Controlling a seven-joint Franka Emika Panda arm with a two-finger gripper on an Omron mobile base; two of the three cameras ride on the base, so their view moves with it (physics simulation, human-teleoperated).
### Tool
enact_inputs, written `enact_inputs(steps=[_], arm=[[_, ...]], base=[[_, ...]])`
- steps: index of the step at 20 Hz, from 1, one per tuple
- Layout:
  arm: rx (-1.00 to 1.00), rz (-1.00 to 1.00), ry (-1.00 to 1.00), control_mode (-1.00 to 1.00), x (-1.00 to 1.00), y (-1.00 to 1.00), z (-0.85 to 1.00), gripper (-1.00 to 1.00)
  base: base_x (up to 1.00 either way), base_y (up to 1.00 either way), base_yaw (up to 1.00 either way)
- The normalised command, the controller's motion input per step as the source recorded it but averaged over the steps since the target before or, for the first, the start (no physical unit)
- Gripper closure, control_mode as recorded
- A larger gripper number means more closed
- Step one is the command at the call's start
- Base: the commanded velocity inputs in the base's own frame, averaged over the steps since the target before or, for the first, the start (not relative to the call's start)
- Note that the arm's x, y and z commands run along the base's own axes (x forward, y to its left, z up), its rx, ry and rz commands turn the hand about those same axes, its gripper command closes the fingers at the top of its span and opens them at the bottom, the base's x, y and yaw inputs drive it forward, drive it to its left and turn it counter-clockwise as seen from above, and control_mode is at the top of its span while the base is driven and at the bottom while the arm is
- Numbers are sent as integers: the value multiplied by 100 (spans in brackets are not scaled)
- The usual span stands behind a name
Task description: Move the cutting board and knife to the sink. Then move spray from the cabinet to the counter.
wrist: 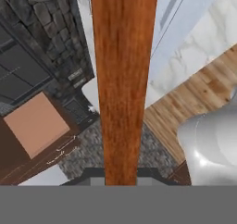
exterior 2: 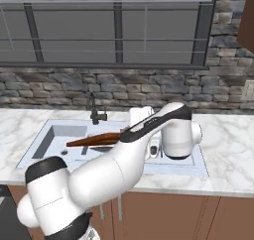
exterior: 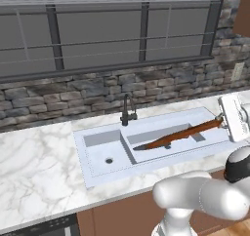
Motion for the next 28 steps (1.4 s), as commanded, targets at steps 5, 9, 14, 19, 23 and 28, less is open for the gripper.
enact_inputs(steps=[5,9,14,19,23,28], arm=[[-4,0,2,-100,42,0,-54,100],[0,3,0,-100,48,0,-48,100],[0,8,-1,-100,27,0,-44,100],[0,4,-4,-100,38,-9,-22,100],[0,2,-3,-100,48,-14,-16,100],[0,0,0,-100,48,-3,-30,100]], base=[[0,0,0],[0,0,0],[0,0,0],[0,0,0],[0,0,0],[0,0,0]])
